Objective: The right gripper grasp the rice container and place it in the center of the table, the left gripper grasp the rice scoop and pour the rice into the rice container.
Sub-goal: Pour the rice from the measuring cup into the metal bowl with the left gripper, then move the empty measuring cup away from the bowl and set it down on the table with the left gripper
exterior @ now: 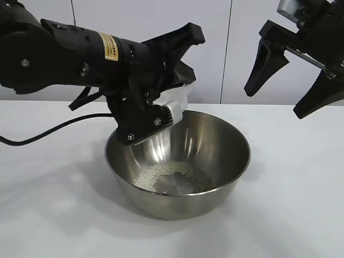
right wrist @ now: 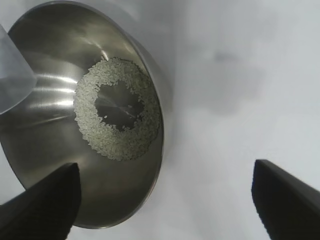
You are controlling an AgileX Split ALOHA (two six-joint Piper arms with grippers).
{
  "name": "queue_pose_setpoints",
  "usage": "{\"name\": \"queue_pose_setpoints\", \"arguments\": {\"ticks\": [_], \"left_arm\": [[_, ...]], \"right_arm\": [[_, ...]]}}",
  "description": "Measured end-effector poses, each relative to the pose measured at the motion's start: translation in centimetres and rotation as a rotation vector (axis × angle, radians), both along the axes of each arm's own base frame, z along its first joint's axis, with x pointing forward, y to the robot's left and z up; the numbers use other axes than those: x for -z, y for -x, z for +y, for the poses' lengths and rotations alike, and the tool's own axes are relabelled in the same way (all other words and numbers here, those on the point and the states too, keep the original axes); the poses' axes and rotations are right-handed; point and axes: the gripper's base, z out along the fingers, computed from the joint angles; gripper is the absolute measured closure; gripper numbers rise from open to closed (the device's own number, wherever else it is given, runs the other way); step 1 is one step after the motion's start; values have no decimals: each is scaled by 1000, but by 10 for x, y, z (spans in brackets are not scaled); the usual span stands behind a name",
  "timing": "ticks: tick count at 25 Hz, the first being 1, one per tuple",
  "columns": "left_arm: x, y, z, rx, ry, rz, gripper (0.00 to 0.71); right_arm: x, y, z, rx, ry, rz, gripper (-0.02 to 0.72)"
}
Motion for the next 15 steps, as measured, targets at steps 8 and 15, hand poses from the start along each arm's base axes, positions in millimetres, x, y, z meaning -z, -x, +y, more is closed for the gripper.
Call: {"name": "queue_pose_setpoints", "arguments": {"ticks": [8, 15], "left_arm": [[-1, 20, -5, -189, 640, 378, 698], [-15, 25, -5, -382, 1183, 596, 698]], "right_arm": [[0, -1, 0, 7, 2, -14, 62], [0, -3, -1, 14, 4, -28, 62]]}}
